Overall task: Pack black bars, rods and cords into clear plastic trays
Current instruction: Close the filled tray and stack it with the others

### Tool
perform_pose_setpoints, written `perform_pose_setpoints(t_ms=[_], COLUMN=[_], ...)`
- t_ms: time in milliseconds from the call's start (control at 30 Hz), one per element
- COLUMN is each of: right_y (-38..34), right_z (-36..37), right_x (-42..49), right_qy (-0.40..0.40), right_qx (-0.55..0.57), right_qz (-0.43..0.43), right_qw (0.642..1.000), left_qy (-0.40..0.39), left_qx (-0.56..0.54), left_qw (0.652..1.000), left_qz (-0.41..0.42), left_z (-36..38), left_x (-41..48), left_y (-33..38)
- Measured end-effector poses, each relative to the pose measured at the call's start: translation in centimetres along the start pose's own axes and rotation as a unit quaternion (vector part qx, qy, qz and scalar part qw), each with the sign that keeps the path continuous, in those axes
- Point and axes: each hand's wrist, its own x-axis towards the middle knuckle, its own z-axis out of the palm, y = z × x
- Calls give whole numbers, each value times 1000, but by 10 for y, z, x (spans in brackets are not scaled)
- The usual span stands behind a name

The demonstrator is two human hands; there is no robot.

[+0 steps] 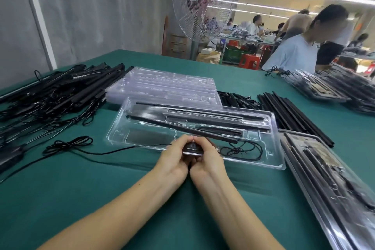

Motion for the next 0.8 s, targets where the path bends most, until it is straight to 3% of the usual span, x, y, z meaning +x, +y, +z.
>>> perform_pose_setpoints(t_ms=[567,800], right_y=[-4,-5], right_z=[1,2], right_x=[-5,-3], right_qy=[37,-6], right_qx=[-8,-16], right_qz=[-10,1], right_qw=[999,1000], left_qy=[8,16], left_qx=[3,-23], left_qw=[1000,1000], left_qz=[-3,-5], left_z=[-3,-1], left_x=[1,-3], left_y=[2,0])
